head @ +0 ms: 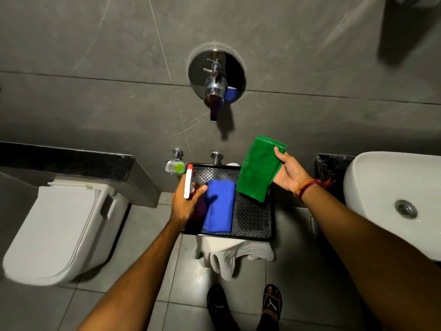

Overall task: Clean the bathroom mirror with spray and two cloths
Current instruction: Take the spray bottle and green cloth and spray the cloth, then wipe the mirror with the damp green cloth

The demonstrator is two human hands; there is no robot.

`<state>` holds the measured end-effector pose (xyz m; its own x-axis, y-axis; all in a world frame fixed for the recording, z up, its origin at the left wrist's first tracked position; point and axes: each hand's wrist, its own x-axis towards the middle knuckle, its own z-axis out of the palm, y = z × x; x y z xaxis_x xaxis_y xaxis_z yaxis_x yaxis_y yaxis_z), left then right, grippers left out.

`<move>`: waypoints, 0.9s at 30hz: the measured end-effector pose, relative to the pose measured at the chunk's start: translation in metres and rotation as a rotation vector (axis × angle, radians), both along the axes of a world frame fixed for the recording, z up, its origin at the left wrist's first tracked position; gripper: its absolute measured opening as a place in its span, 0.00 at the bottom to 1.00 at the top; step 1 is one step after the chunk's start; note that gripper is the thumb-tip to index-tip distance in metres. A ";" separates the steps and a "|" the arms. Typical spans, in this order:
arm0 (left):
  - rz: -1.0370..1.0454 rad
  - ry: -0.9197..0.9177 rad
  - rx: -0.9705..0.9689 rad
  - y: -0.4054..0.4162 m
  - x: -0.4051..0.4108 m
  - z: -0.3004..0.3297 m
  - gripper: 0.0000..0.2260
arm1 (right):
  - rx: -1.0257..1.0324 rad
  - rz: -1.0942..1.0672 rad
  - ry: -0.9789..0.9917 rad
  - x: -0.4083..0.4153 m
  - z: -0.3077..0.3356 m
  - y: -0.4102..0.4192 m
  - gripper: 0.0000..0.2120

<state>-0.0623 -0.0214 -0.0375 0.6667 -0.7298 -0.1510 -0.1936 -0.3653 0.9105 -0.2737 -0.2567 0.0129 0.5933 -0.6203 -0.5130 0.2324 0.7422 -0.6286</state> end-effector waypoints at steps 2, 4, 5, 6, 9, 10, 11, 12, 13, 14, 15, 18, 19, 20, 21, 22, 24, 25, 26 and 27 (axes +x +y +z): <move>-0.095 0.024 0.074 0.004 0.007 0.005 0.39 | -0.024 0.014 0.015 0.003 0.012 0.000 0.21; -0.232 0.063 0.176 0.012 0.020 0.018 0.52 | -0.051 0.029 0.022 0.007 0.026 0.000 0.22; -0.317 0.074 0.237 0.016 0.028 0.026 0.55 | -0.069 0.038 0.022 0.010 0.036 -0.002 0.23; -0.396 0.074 0.301 0.019 0.039 0.035 0.57 | -0.085 0.048 0.014 0.013 0.046 -0.004 0.23; -0.438 -0.095 0.470 0.022 0.074 0.084 0.51 | -0.134 0.068 -0.044 0.026 0.096 -0.009 0.21; -0.392 -0.201 0.469 0.018 0.083 0.104 0.46 | -0.141 0.061 -0.069 0.030 0.112 -0.012 0.19; -0.332 -0.319 0.419 0.008 0.089 0.129 0.40 | -0.156 0.052 -0.109 0.033 0.131 -0.015 0.18; -0.272 -0.422 0.333 -0.005 0.090 0.156 0.36 | -0.179 0.046 -0.139 0.035 0.149 -0.017 0.16; -0.230 -0.508 0.226 -0.019 0.086 0.181 0.31 | -0.191 0.045 -0.171 0.037 0.165 -0.018 0.15; -0.216 -0.585 0.102 -0.040 0.077 0.210 0.27 | -0.215 0.031 -0.193 0.039 0.187 -0.021 0.15; -0.221 -0.643 -0.009 -0.057 0.066 0.228 0.23 | -0.223 0.034 -0.211 0.042 0.201 -0.019 0.14; -0.335 -0.770 -0.281 -0.119 0.010 0.299 0.16 | -0.282 -0.034 -0.238 0.046 0.263 -0.025 0.14; -0.385 -0.797 -0.342 -0.138 -0.011 0.321 0.16 | -0.306 -0.063 -0.248 0.044 0.284 -0.027 0.15; -0.427 -0.820 -0.388 -0.159 -0.034 0.347 0.18 | -0.352 -0.101 -0.237 0.037 0.311 -0.031 0.15; -0.452 -0.808 -0.397 -0.174 -0.051 0.363 0.21 | -0.358 -0.118 -0.239 0.035 0.329 -0.033 0.16; -0.450 -0.790 -0.396 -0.190 -0.066 0.382 0.25 | -0.364 -0.118 -0.251 0.030 0.351 -0.037 0.17; -0.416 -0.778 -0.401 -0.215 -0.093 0.420 0.29 | -0.397 -0.163 -0.313 0.011 0.391 -0.046 0.21; -0.401 -0.785 -0.417 -0.225 -0.104 0.437 0.29 | -0.424 -0.181 -0.372 -0.001 0.407 -0.049 0.23; -0.405 -0.814 -0.446 -0.238 -0.118 0.459 0.29 | -0.464 -0.215 -0.431 -0.018 0.427 -0.054 0.26; -0.411 -0.849 -0.471 -0.249 -0.129 0.475 0.28 | -0.504 -0.239 -0.452 -0.033 0.441 -0.060 0.29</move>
<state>-0.1915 -0.2706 0.4377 0.1085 -0.7873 0.6070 -0.8631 0.2284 0.4505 -0.3065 -0.3168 0.4534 0.4982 -0.8566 0.1344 0.6712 0.2828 -0.6852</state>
